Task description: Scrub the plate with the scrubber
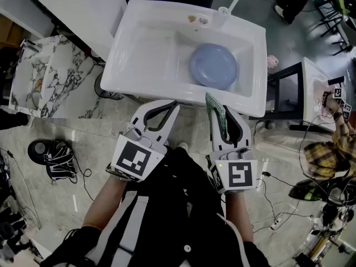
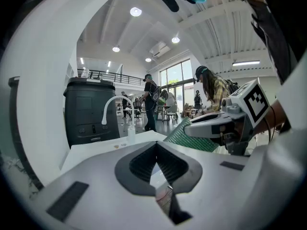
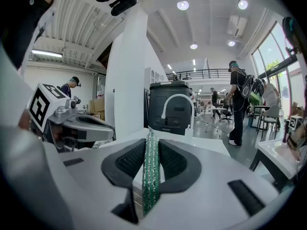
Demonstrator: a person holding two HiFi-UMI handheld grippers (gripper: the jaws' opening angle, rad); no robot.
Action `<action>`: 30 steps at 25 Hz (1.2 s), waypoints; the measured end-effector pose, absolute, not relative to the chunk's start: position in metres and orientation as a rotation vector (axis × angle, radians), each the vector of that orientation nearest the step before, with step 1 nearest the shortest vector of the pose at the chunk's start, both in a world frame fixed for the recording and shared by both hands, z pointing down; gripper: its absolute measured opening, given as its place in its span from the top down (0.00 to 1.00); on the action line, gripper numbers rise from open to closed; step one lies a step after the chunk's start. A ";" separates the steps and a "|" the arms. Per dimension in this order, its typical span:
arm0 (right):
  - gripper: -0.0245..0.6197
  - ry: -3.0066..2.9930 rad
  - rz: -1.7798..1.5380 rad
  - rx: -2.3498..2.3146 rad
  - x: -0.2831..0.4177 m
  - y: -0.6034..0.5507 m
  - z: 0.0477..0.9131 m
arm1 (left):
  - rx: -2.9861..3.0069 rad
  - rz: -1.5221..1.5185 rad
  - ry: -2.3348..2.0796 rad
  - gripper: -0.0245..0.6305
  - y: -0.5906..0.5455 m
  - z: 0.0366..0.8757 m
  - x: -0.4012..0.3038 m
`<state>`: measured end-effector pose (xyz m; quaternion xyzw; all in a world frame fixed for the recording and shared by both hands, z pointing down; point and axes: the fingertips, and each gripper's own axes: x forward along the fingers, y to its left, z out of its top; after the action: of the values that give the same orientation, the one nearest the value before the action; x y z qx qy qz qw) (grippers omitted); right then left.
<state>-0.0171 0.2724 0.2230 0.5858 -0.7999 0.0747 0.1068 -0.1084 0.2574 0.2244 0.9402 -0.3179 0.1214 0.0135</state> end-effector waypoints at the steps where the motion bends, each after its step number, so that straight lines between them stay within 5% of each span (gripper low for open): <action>1: 0.82 -2.355 0.218 1.722 -0.018 0.272 0.224 | 2.930 0.379 -0.990 0.97 0.257 0.225 -0.109; 30: 0.82 -2.305 0.189 1.787 -0.028 0.278 0.218 | 2.966 0.331 -0.946 0.97 0.258 0.212 -0.126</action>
<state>-0.0276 0.2783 0.2182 0.6079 -0.7839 0.0643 0.1092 -0.1264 0.2583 0.2122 0.9474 -0.3021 0.1057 0.0054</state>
